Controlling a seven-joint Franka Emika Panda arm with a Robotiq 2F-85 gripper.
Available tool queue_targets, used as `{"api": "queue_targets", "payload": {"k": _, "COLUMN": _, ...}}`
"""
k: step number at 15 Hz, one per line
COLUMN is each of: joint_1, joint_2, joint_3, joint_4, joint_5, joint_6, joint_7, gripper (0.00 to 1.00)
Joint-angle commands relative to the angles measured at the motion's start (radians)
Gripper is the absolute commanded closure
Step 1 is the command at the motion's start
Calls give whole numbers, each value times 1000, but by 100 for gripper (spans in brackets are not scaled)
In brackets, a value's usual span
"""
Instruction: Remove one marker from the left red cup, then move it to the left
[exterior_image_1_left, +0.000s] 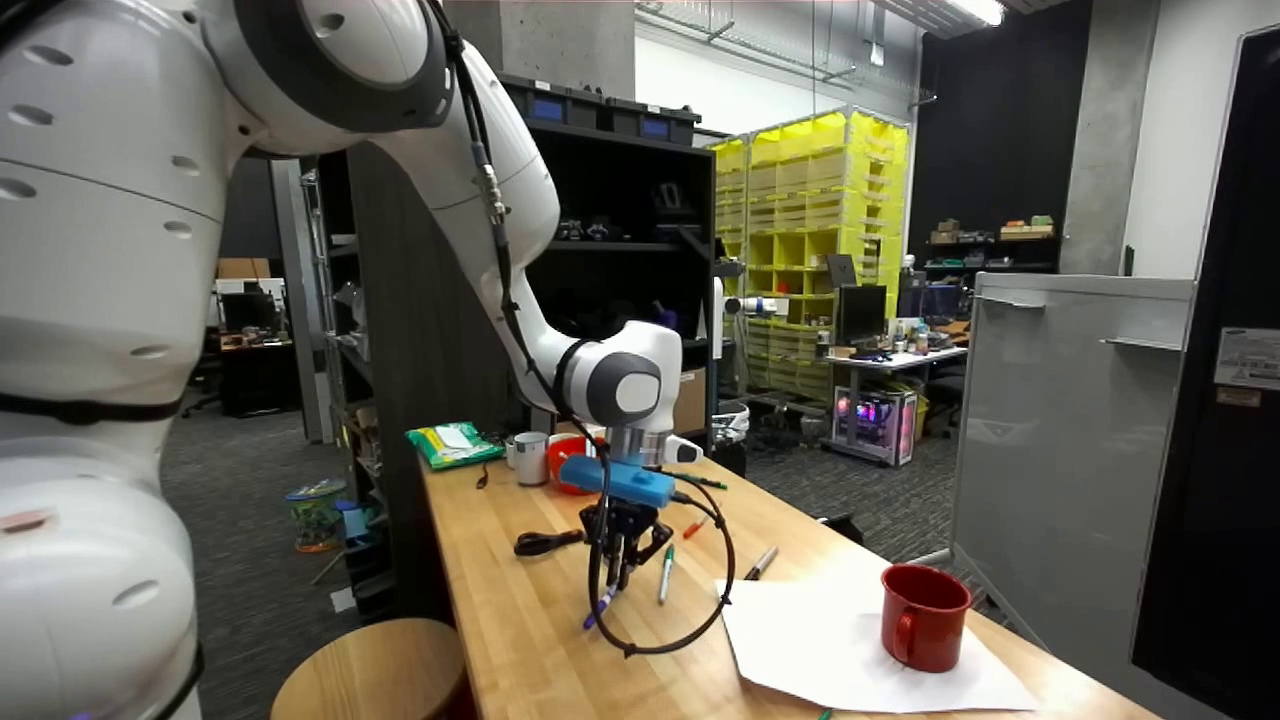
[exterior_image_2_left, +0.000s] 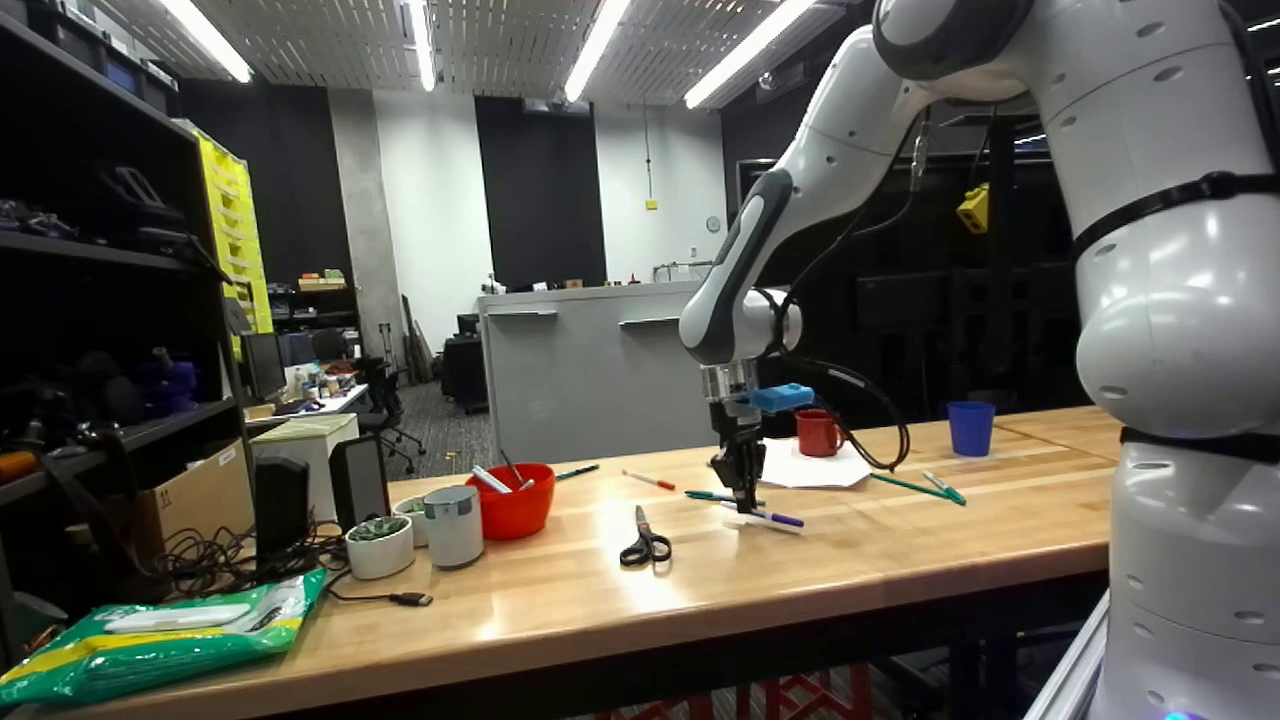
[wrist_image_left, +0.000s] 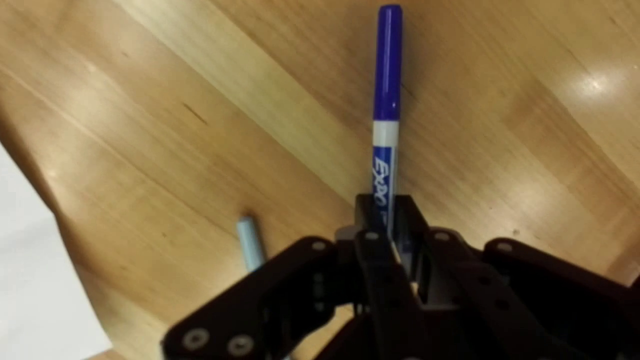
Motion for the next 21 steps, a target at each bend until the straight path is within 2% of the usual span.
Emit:
{"api": "queue_targets", "payload": {"k": 1, "joint_1": 30, "joint_2": -10, "joint_3": 25, "joint_4": 29, "joint_5": 8, "joint_6": -30, "joint_7": 6, "gripper": 97}}
{"api": "queue_targets", "payload": {"k": 16, "joint_1": 60, "joint_2": 34, "joint_3": 72, "joint_4": 55, "joint_5": 85, "joint_6": -22, "joint_7": 6, "gripper": 97}}
{"api": "queue_targets", "payload": {"k": 17, "joint_1": 63, "joint_2": 35, "joint_3": 74, "joint_4": 58, "joint_5": 81, "joint_6": -23, "joint_7": 9, "gripper": 93}}
{"api": "queue_targets", "payload": {"k": 18, "joint_1": 65, "joint_2": 35, "joint_3": 75, "joint_4": 62, "joint_5": 78, "joint_6": -26, "joint_7": 12, "gripper": 63}}
{"api": "queue_targets", "payload": {"k": 20, "joint_1": 74, "joint_2": 31, "joint_3": 76, "joint_4": 68, "joint_5": 68, "joint_6": -32, "joint_7": 21, "gripper": 60}}
{"api": "queue_targets", "payload": {"k": 21, "joint_1": 79, "joint_2": 28, "joint_3": 76, "joint_4": 71, "joint_5": 63, "joint_6": -35, "joint_7": 27, "gripper": 53}}
